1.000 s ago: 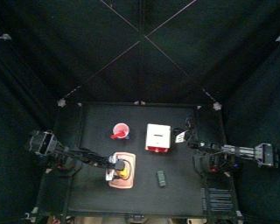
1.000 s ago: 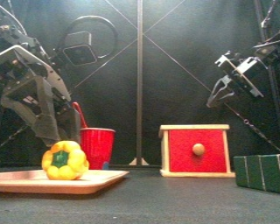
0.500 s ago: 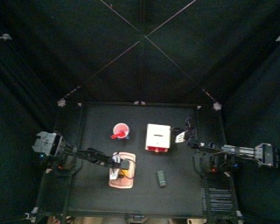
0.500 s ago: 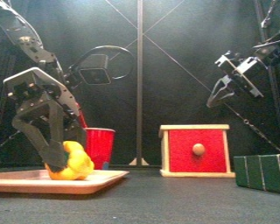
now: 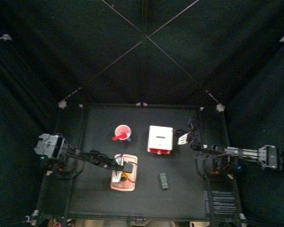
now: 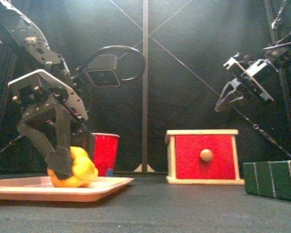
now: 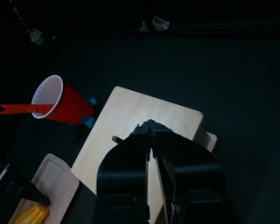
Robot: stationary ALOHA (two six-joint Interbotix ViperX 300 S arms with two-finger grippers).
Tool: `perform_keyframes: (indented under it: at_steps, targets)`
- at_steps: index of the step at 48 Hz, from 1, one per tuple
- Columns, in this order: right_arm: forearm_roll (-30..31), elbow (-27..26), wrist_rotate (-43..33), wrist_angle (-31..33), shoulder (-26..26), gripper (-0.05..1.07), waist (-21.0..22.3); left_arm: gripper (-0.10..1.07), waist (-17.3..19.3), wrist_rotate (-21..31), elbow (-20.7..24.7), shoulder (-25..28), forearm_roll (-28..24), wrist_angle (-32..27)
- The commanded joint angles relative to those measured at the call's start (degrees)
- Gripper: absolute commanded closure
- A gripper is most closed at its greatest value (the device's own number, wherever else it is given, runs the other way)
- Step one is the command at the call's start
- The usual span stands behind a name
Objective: Grab squash
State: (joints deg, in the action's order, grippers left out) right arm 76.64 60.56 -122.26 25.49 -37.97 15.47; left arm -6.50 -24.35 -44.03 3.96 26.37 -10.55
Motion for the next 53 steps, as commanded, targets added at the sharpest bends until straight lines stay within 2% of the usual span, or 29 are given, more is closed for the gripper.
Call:
perform_keyframes:
  at_steps: [1,19,31,53]
  targets:
    - [0.18,-0.70,0.09,-0.09,-0.26,0.64,0.18,-0.01,0.18,-0.09,1.14,-0.35,-0.26,0.18]
    - [0.18,-0.62,0.09,-0.09,-0.26,0.64,0.18,0.18,0.18,0.00,1.23,-1.14,-0.26,0.18]
    - [0.18,-0.62,0.18,-0.09,-0.26,0.64,0.18,0.18,-0.18,-0.09,1.14,-3.69,-0.26,0.62]
    - [0.26,-0.62,0.18,-0.09,-0.26,0.64,0.88,0.18,-0.26,-0.09,1.32,-3.43,-1.23,1.41]
